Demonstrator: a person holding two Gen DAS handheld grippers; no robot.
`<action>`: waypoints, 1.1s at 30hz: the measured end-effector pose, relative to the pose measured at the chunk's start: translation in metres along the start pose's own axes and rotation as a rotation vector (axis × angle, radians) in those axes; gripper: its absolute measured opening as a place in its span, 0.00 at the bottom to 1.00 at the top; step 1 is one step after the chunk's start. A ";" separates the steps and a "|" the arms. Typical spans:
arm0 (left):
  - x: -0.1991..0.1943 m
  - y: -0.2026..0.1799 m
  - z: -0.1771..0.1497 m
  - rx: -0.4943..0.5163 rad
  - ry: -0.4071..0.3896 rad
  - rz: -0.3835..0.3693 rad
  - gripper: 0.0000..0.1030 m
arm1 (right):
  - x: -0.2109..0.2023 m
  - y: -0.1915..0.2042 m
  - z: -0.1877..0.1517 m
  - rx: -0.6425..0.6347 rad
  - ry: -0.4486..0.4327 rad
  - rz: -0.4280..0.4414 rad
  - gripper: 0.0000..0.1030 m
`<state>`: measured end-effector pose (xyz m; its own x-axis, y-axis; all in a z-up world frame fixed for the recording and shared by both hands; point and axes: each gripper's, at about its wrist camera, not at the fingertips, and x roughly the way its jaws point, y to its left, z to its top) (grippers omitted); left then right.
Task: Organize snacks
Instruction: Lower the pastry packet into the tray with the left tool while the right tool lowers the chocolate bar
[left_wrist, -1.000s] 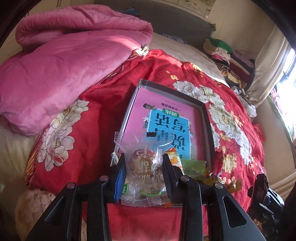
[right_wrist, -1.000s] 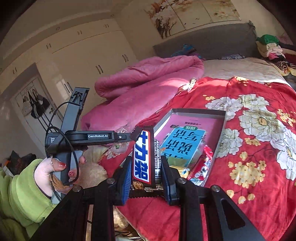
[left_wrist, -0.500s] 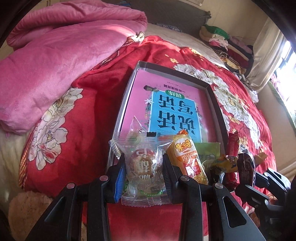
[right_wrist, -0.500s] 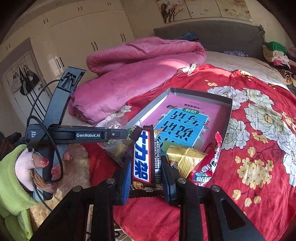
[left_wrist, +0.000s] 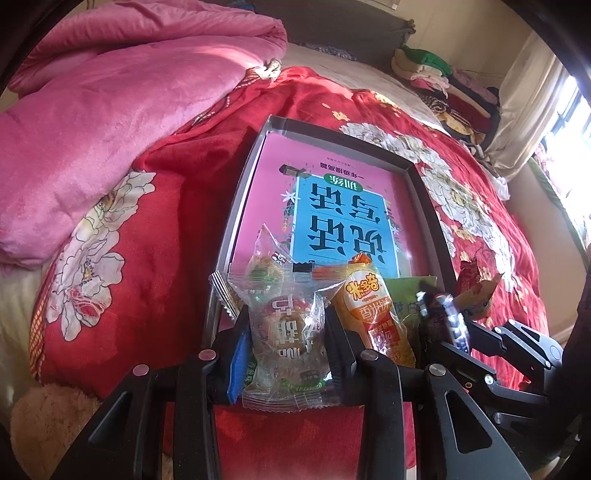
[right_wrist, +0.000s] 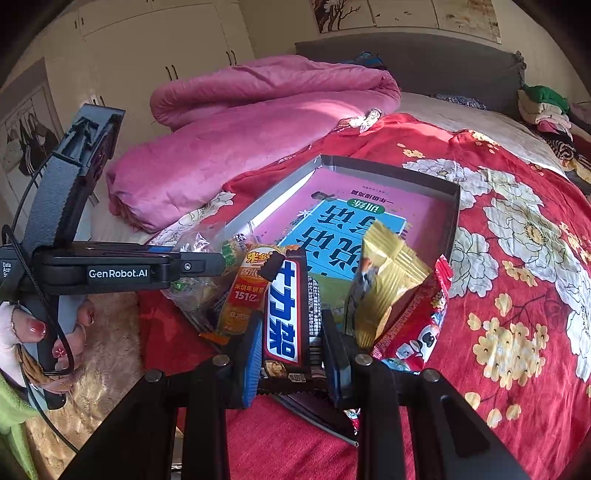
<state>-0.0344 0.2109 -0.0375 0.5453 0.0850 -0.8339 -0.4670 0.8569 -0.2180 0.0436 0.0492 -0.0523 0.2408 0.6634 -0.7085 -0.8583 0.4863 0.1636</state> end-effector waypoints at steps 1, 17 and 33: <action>0.000 0.000 0.000 0.002 0.000 0.000 0.37 | 0.001 0.000 -0.001 -0.001 0.001 -0.004 0.29; 0.000 -0.003 0.000 0.014 0.002 -0.008 0.37 | -0.009 0.002 -0.005 -0.014 -0.018 -0.013 0.30; -0.004 -0.009 0.001 0.042 -0.018 -0.013 0.47 | -0.013 0.002 -0.007 -0.009 -0.011 -0.019 0.34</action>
<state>-0.0320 0.2032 -0.0316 0.5639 0.0822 -0.8218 -0.4299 0.8788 -0.2071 0.0356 0.0379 -0.0474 0.2619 0.6608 -0.7034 -0.8576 0.4937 0.1444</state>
